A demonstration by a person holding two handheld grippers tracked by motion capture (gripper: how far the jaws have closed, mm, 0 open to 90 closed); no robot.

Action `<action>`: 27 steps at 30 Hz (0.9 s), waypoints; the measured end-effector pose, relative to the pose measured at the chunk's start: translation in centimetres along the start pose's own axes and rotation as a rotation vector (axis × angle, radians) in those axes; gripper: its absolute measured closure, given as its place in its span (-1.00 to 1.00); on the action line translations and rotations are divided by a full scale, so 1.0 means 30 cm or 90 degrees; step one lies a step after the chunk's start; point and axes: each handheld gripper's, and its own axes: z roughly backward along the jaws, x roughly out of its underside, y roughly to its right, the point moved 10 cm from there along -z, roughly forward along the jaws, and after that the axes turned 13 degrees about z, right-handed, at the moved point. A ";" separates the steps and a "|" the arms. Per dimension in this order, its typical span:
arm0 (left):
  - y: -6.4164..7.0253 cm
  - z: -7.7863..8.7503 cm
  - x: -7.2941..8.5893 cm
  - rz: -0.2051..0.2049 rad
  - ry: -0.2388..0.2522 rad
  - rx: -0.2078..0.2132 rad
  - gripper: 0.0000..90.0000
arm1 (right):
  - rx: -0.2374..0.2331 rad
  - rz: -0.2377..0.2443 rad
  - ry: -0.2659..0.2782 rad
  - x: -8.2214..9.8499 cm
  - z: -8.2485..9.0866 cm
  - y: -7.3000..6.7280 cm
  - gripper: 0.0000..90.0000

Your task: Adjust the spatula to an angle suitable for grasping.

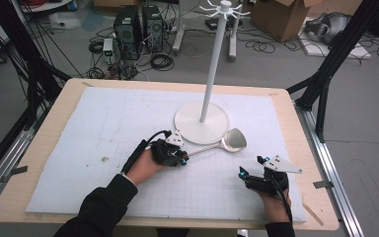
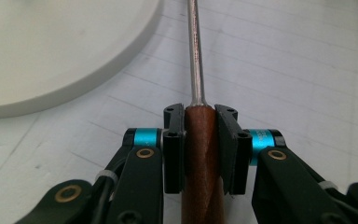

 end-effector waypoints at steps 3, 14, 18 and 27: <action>0.005 0.011 0.011 -0.004 -0.002 0.022 0.64 | -0.003 0.001 0.002 -0.005 -0.001 -0.004 -0.54; 0.017 0.031 0.043 -0.005 -0.009 0.073 0.62 | -0.030 0.016 0.004 -0.029 -0.019 -0.032 -0.48; 0.003 0.045 0.025 0.035 0.013 0.051 0.12 | -0.051 0.022 0.009 -0.043 -0.031 -0.043 -0.48; -0.055 0.194 0.044 0.103 0.155 -0.019 -0.30 | -0.189 0.078 0.021 -0.124 -0.080 -0.115 -0.54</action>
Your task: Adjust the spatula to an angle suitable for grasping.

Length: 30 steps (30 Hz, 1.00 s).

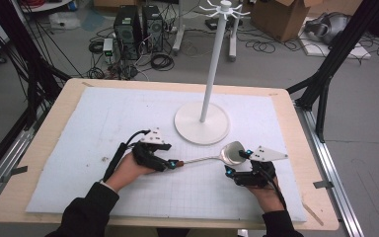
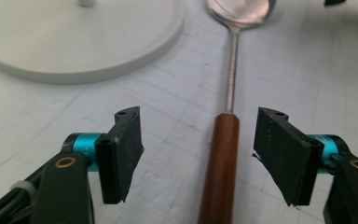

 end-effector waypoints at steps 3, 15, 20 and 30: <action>-0.057 0.091 0.021 0.036 0.060 -0.041 -0.41 | -0.072 0.049 -0.028 -0.037 -0.047 -0.015 -0.50; -0.197 0.309 0.146 0.114 0.144 -0.107 -0.46 | -0.229 0.211 -0.130 -0.072 -0.212 -0.036 0.13; -0.226 0.340 0.178 0.136 0.150 -0.119 -0.46 | -0.275 0.262 -0.158 -0.079 -0.250 -0.042 0.30; -0.242 0.361 0.208 0.157 0.151 -0.116 -0.43 | -0.359 0.293 -0.193 -0.061 -0.303 -0.043 0.68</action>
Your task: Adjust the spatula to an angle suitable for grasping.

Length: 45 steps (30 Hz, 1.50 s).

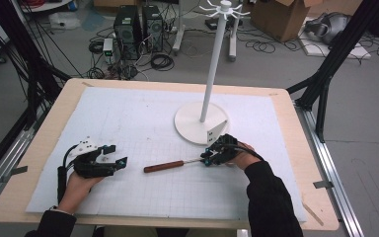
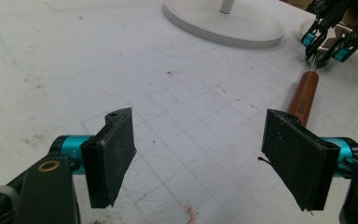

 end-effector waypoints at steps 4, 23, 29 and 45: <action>-0.002 0.001 -0.001 0.006 0.002 0.000 -0.43 | -0.013 0.006 -0.003 -0.009 0.000 -0.018 0.85; -0.019 0.014 -0.008 0.024 0.016 -0.004 -0.42 | 0.008 -0.189 0.031 -0.067 0.033 -0.099 0.87; -0.020 0.013 -0.013 0.025 0.023 -0.006 -0.42 | 0.036 -0.261 0.016 -0.070 0.042 -0.124 0.87; -0.009 0.009 -0.023 0.036 0.046 -0.002 -0.42 | 0.145 -0.359 0.036 -0.026 0.023 -0.192 0.73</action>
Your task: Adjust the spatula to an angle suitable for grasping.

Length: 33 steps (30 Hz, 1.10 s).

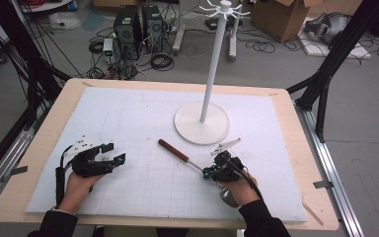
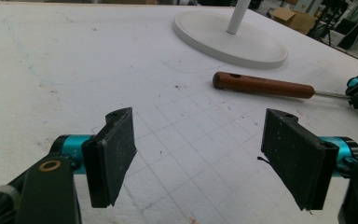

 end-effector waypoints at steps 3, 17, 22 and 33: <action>0.009 0.000 -0.004 -0.001 0.008 0.002 -0.44 | 0.021 0.013 0.037 -0.014 0.026 0.005 0.43; 0.075 0.013 -0.057 -0.021 0.070 0.039 -0.61 | 0.226 0.002 0.225 0.093 0.301 0.146 -0.45; 0.071 0.021 -0.073 -0.028 0.082 0.031 -0.59 | 0.265 -0.014 0.243 0.149 0.335 0.163 -0.57; 0.099 0.029 -0.048 -0.029 0.069 0.034 -0.55 | 0.255 -0.034 0.265 0.153 0.326 0.157 -0.63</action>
